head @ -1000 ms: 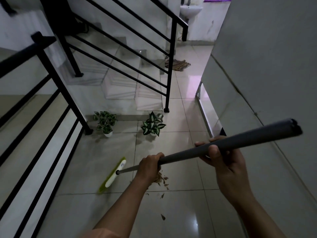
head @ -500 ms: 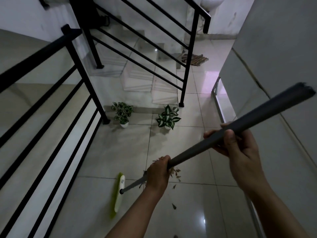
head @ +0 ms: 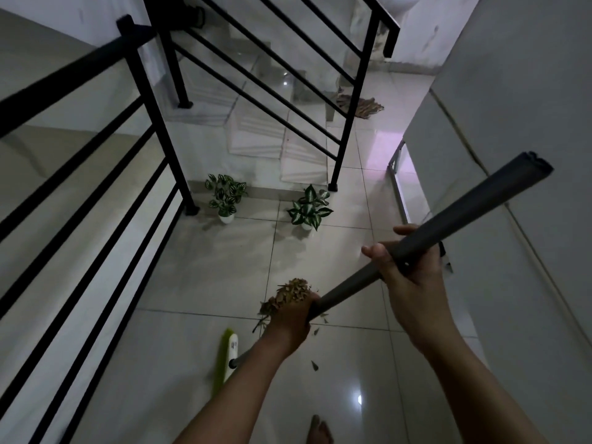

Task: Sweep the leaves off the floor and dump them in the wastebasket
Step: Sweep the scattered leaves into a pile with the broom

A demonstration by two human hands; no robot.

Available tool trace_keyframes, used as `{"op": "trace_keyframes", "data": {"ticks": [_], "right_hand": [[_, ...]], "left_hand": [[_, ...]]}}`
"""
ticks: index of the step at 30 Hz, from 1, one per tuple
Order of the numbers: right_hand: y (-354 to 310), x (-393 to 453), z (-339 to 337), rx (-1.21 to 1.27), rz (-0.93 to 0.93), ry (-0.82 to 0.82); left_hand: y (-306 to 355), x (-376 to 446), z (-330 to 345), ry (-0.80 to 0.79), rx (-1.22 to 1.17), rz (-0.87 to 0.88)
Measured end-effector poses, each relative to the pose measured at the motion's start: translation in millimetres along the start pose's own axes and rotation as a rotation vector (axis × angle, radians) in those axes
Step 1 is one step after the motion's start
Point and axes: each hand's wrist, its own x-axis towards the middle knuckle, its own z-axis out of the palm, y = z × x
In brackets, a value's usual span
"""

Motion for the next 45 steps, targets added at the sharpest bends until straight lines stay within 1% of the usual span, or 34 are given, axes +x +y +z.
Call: {"op": "trace_keyframes", "data": {"ticks": [2,5,7,10,12,14,16,18,22,25,27,30,32,33,35,38,41,45], "right_hand": [[-4.9,1.2,-0.8,0.008,-0.014,-0.002],[-12.3,10.4,-1.5,0.033,-0.022,-0.023],[-20.3,19.4,-0.3,0.043,-0.027,-0.049],[-31.0,27.2,3.2,0.003,-0.028,-0.167],[-32.5,29.4,5.1,-0.03,-0.016,-0.262],[-32.5,31.8,6.3,-0.057,-0.013,-0.314],[-30.4,35.0,6.1,-0.058,-0.008,-0.325],[-21.8,39.0,6.7,-0.031,0.039,-0.331],[15.2,39.9,13.6,-0.013,0.198,-0.363],[43.2,40.6,16.2,-0.031,0.269,-0.255],[60.4,38.2,14.3,-0.093,0.327,-0.22],[87.7,28.5,18.2,-0.242,0.379,-0.323],[104.6,23.4,27.3,-0.332,0.372,-0.377],[113.1,22.1,32.3,-0.366,0.346,-0.374],[128.6,23.0,43.8,-0.443,0.303,-0.313],[145.9,23.1,62.9,-0.614,0.3,-0.248],[164.5,20.7,87.7,-0.706,0.364,-0.213],[198.0,12.1,110.2,-0.779,0.503,-0.211]], "left_hand": [[0.0,-3.5,-1.2,0.001,0.002,0.009],[5.0,-1.8,-8.9,0.043,0.019,0.04],[11.4,2.7,-15.1,0.062,-0.01,0.048],[24.1,7.8,-27.0,0.028,-0.069,0.034],[31.3,10.0,-38.2,0.046,-0.138,0.028],[39.8,11.4,-51.9,0.097,-0.26,0.03],[49.8,14.2,-69.9,0.187,-0.334,0.06],[54.7,19.7,-88.1,0.268,-0.349,0.095],[58.6,26.4,-112.5,0.308,-0.418,0.101],[56.9,26.5,-116.8,0.324,-0.536,0.045],[53.8,26.7,-113.5,0.318,-0.606,0.006],[51.2,25.4,-109.8,0.27,-0.689,0.013],[47.8,27.8,-109.1,0.23,-0.708,0.046],[44.5,29.4,-109.3,0.213,-0.719,0.057],[33.7,36.0,-110.1,0.153,-0.749,0.068],[13.9,44.3,-110.2,0.03,-0.756,0.074],[-13.0,57.8,-108.3,-0.103,-0.764,0.055],[-47.6,72.3,-91.8,-0.312,-0.675,-0.01]]}}
